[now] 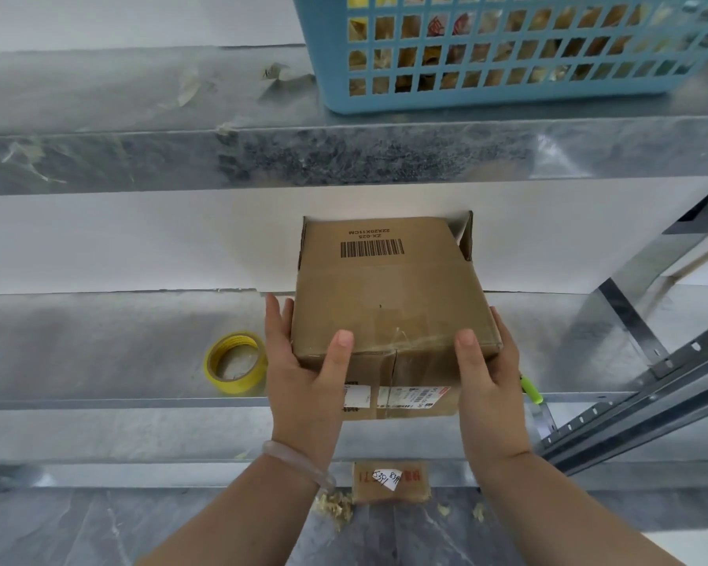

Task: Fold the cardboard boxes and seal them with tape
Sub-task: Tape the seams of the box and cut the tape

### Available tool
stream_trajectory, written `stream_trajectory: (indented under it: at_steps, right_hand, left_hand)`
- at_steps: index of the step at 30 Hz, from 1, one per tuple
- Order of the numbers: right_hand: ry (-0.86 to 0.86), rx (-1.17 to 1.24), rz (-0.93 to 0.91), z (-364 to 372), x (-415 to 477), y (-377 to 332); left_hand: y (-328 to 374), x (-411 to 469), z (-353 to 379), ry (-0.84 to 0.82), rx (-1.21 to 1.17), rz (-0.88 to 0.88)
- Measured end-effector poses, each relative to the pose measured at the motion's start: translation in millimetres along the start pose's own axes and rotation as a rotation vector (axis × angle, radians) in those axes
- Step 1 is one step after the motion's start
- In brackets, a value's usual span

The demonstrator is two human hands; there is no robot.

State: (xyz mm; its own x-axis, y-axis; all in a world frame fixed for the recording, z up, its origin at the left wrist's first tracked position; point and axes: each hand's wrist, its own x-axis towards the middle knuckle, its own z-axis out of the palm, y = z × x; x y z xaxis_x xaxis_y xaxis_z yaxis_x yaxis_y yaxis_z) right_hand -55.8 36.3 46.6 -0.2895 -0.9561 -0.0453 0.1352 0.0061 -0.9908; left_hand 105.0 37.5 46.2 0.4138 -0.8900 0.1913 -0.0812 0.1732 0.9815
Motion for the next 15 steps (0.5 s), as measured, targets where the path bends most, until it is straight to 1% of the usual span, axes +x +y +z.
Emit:
stream_trajectory:
  at_steps: [3,5,7,10,13,15]
  right_hand:
    - [0.06,-0.033,0.008,8,3,-2]
    - [0.091,-0.047,0.006,13,5,-2]
    - [0.112,-0.047,-0.01,14,6,-1]
    - [0.131,-0.045,-0.051,13,5,0]
    - [0.127,-0.098,-0.126,6,4,3]
    - [0.096,-0.157,-0.191,2,3,5]
  left_hand:
    - [2,3,3,0.007,0.09,0.023]
    - [4,3,5,0.048,0.108,0.015]
    - [5,3,7,0.092,0.079,-0.019]
    - [2,3,5,0.111,0.045,-0.04]
    - [-1,0,2,0.125,0.03,-0.018]
    - [-2,-1,1,0.115,-0.035,-0.061]
